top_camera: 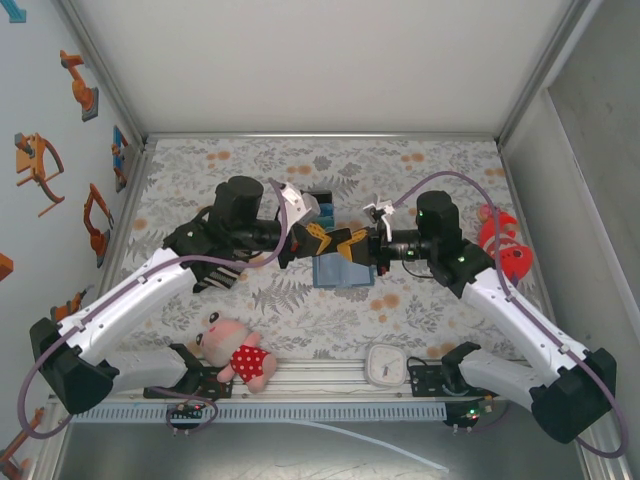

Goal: Take the credit cards out of the card holder

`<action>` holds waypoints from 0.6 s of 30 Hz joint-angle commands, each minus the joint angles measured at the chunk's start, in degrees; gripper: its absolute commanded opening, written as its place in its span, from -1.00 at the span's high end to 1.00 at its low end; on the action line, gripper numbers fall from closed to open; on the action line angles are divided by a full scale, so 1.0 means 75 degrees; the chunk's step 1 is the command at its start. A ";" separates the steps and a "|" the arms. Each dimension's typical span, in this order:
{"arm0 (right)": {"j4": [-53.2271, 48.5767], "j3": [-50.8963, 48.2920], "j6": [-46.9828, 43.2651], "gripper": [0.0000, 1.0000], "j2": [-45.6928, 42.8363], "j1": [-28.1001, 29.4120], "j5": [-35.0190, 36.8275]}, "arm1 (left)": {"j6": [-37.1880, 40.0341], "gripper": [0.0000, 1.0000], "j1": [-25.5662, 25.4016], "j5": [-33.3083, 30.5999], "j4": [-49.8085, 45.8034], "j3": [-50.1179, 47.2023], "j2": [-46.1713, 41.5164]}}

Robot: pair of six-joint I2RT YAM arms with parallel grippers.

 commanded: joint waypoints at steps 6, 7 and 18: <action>-0.0342 0.0022 -0.0115 0.24 -0.0270 0.0061 0.1926 | 0.1089 1.00 0.0236 -0.0311 -0.0068 0.0032 0.0116; -0.0362 -0.0012 -0.0093 0.17 -0.0325 0.0063 0.2258 | 0.1247 1.00 0.0334 -0.0386 -0.0050 -0.0001 0.0139; -0.1025 -0.0457 0.0866 -0.02 -0.0539 0.0053 0.5957 | 0.3832 1.00 0.1681 -0.0549 0.0401 0.0285 0.1649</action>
